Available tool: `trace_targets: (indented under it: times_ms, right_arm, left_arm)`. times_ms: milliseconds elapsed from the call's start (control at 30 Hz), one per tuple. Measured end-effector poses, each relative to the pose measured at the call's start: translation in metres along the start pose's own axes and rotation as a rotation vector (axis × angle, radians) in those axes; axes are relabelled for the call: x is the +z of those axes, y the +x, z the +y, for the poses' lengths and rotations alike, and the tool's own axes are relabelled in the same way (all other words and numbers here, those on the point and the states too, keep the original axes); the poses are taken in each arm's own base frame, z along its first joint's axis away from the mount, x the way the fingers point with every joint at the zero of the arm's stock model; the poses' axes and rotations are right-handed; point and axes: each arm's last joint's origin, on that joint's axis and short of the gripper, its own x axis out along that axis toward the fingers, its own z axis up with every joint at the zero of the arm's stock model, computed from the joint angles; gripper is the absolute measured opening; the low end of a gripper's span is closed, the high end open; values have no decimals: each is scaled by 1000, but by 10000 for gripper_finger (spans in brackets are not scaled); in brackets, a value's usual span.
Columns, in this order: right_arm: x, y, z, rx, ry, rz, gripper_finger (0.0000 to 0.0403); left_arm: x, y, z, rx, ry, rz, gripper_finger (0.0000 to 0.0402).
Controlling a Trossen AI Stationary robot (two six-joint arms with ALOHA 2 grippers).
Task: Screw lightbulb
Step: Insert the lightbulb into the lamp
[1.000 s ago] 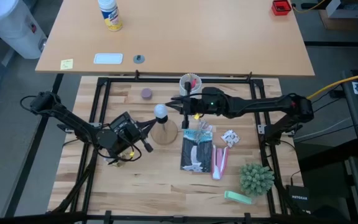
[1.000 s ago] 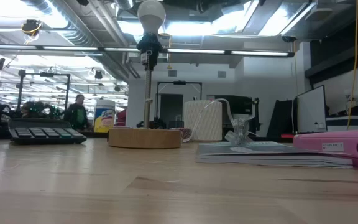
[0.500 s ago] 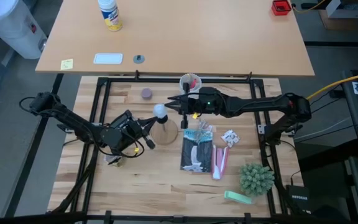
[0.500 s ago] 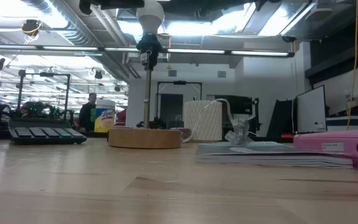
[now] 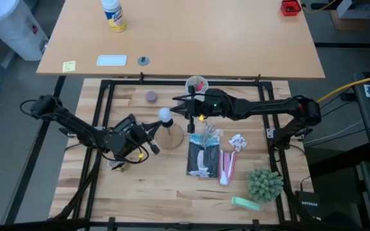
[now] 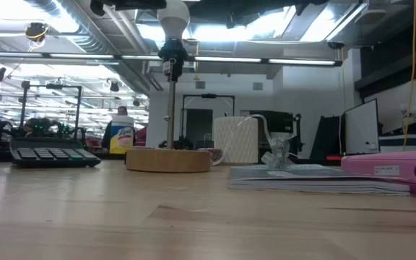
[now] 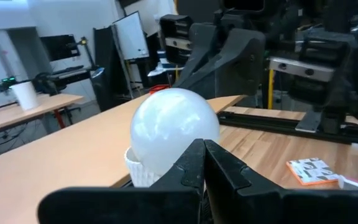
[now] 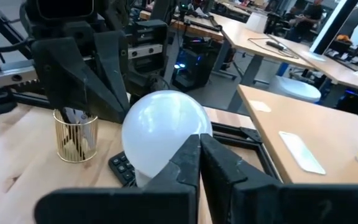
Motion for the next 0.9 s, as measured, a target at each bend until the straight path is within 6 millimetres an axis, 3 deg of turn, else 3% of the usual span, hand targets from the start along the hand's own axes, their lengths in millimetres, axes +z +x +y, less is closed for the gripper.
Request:
trace_targets:
  times_ms: [900]
  right_arm:
    - [2, 1, 33, 137, -2, 28, 17]
  left_arm:
    - [-1, 0, 3, 105, 16, 19, 1]
